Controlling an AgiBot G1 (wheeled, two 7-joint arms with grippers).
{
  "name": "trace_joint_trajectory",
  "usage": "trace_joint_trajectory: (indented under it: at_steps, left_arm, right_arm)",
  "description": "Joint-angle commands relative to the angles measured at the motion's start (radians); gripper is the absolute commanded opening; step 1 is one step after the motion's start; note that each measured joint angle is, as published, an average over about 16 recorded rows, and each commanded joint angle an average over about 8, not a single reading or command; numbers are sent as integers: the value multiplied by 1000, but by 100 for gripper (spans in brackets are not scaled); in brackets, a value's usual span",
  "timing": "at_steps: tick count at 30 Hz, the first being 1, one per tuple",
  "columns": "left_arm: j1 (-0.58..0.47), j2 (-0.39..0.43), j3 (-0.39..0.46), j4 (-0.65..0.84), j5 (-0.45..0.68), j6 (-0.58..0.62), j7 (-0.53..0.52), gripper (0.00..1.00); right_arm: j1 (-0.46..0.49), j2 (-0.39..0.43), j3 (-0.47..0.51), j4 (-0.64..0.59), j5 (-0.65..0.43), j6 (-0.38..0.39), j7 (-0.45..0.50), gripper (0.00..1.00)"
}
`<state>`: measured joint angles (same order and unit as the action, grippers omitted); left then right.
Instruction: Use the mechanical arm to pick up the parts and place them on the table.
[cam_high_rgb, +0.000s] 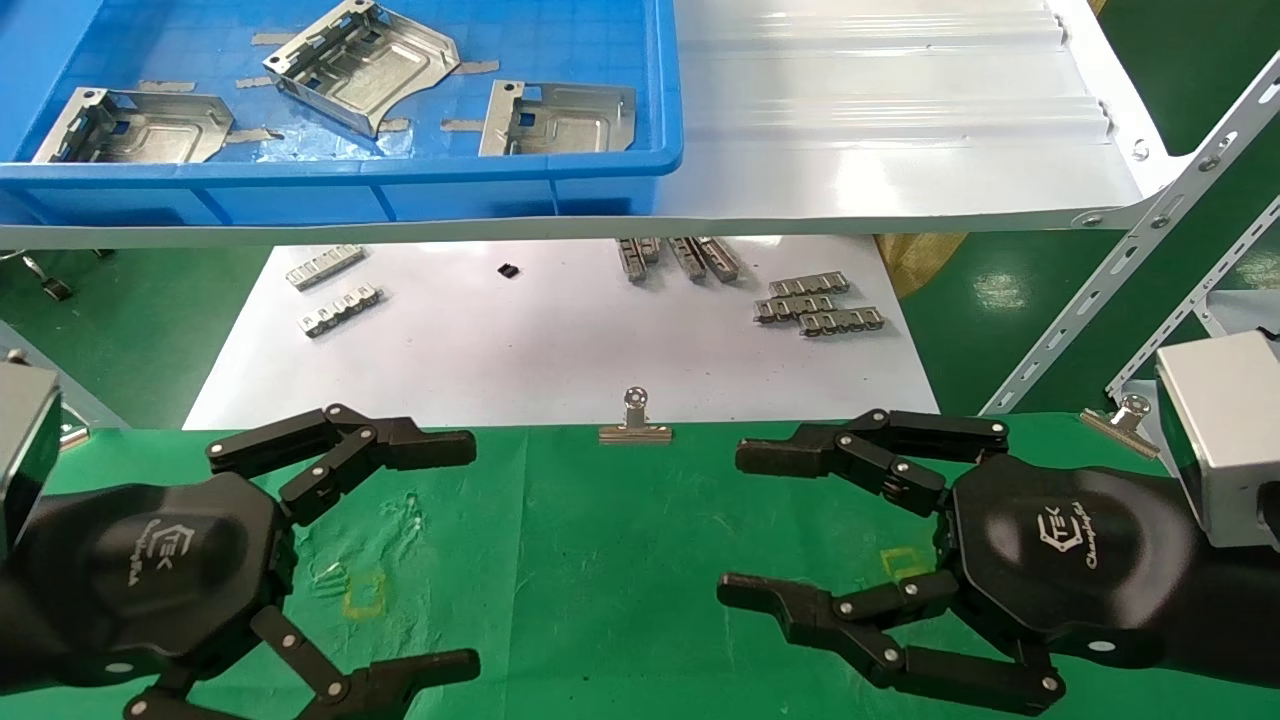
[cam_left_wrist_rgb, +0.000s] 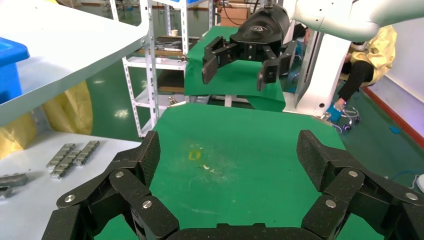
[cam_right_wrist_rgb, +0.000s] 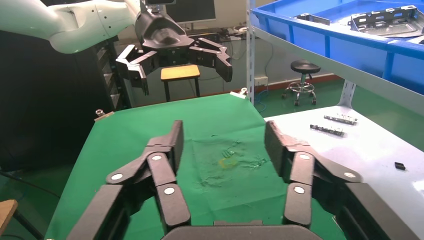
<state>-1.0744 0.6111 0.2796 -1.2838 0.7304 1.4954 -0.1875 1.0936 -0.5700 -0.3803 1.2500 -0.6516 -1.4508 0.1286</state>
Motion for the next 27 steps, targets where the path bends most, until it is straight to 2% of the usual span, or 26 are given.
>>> trace_joint_trajectory:
  at_steps: [1,9,13,19,24,27]
  left_arm:
    - [0,0,0,0,0,0,0,100]
    - [-5,0,-1,-1,1,-2,1,100]
    - [-68,9,0,10,25,-15,-7,100]
    - [-342,98,43,162,154,-54,-35,100]
    - [-592,224,107,442,304,-108,-19,100]
    - [-714,298,137,627,385,-185,11,100]
  right_arm:
    - [0,0,0,0,0,0,0,0]
    - [0,0,0,0,0,0,0,0]
    - [0,0,0,0,0,0,0,0]
    - [0,0,0,0,0,0,0,0]
    - [0,0,0,0,0,0,0,0]
    - [0,0,0,0,0,0,0,0]
